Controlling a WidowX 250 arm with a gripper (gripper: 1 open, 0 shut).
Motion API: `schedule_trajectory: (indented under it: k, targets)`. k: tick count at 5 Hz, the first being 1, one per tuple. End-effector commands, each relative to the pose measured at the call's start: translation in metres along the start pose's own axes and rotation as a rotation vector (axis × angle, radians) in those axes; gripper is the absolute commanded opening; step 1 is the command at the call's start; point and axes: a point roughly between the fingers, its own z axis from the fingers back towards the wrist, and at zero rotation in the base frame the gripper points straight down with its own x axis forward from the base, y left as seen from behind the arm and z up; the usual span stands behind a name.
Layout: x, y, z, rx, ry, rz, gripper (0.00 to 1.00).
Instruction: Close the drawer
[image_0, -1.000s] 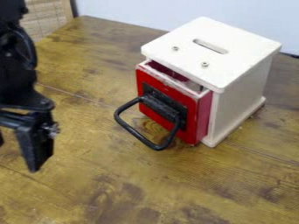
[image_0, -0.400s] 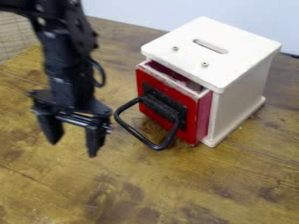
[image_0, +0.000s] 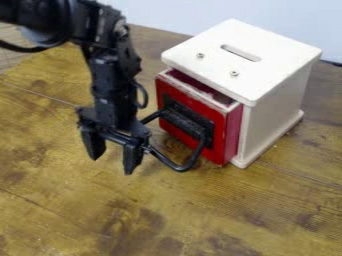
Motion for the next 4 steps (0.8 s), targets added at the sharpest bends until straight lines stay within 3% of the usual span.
schedule_trajectory:
  k: [1, 4]
  targets:
    - [0.017, -0.002, 0.025, -0.014, -0.084, -0.038, 1.00]
    - [0.007, -0.019, 0.038, -0.041, -0.101, -0.243, 1.00]
